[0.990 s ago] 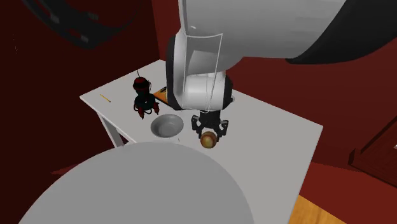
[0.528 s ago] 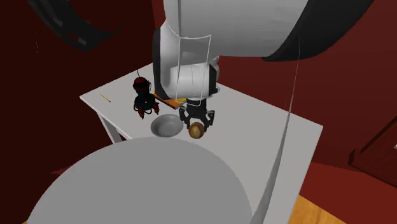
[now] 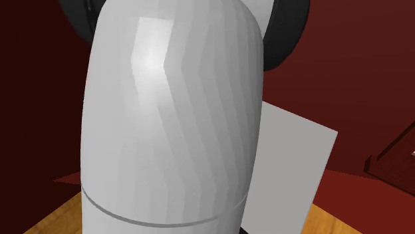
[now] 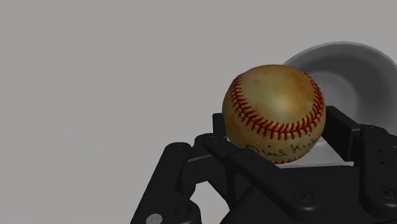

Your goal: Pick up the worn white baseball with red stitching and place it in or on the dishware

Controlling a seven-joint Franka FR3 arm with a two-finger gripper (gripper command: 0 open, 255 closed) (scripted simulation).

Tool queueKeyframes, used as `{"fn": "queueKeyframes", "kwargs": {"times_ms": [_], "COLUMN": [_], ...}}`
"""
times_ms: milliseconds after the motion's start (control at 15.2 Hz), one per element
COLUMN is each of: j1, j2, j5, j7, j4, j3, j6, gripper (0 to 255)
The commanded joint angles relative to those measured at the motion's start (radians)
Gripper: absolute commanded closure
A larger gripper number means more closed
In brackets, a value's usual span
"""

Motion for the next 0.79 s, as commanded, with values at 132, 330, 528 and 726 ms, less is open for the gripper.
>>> {"fn": "queueKeyframes", "kwargs": {"times_ms": [132,330,528,726], "j1": [0.079,0.140,0.151,0.157], "j2": [0.086,0.164,0.191,0.219], "j5": [-0.015,-0.026,-0.034,-0.044], "j7": [0.066,0.105,0.112,0.118], "j4": [0.155,0.290,0.307,0.309], "j3": [0.003,0.000,-0.006,-0.014], "j6": [-0.075,-0.135,-0.126,-0.101], "gripper": [255,255,255,255]}}
